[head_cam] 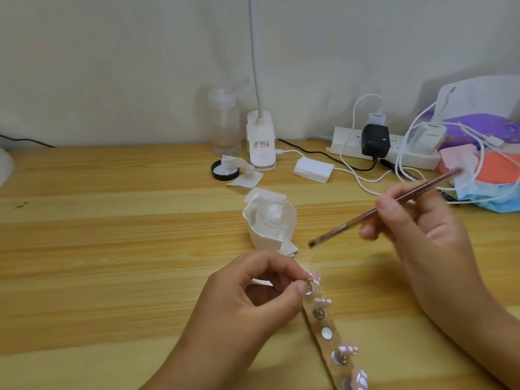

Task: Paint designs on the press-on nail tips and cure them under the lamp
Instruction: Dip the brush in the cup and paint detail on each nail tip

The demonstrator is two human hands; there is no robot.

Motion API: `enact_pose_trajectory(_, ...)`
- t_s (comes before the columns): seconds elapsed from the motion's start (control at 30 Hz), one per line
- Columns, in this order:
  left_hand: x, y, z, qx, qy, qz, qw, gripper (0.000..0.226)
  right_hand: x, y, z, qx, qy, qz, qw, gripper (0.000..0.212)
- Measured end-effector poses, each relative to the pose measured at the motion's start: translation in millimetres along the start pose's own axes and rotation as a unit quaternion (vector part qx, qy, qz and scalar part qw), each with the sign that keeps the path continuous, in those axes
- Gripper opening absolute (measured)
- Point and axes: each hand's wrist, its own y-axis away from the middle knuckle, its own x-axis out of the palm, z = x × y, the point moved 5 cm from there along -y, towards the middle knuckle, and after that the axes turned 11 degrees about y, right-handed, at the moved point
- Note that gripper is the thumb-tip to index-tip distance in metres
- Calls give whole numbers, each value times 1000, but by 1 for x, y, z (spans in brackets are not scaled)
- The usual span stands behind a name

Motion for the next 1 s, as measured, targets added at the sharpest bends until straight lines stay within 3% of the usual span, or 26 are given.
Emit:
enact_pose_trajectory(0.07, -1, 1, 1, -6, 2, -1, 1000, 24, -15, -11, 12, -29, -3, -48, 998, 6)
enact_pose_trajectory(0.2, -1, 0, 0, -16, 6, -4, 1000, 15, -27, -30, 12, 106, -253, -43, 961, 26)
enact_pose_trajectory(0.27, -1, -1, 0, -17, 4, -6, 1000, 12, -23, -30, 3, 113, -208, -38, 971, 24)
enact_pose_trajectory(0.37, -1, 0, -2, -11, 7, -4, 1000, 13, -3, -10, -2, 57, -143, 24, 988, 11)
enact_pose_trajectory(0.47, -1, 0, -1, -10, 7, -3, 1000, 21, 6, -2, -5, 65, -136, 64, 987, 22)
enact_pose_trajectory(0.6, -1, 0, -1, -17, 18, -9, 1000, 9, 10, 4, -9, 70, -128, 60, 987, 4)
enact_pose_trajectory(0.7, -1, -1, -1, -14, 19, -6, 1000, 10, 9, 5, -13, 74, -110, 55, 990, 13)
enact_pose_trajectory(0.87, -2, -1, -1, -9, 26, -6, 1000, 11, 6, 4, -11, 61, -87, 23, 994, 4)
enact_pose_trajectory(1.0, -2, 0, -1, -15, 21, -12, 1000, 9, 2, 1, -13, 68, -142, 10, 987, 11)
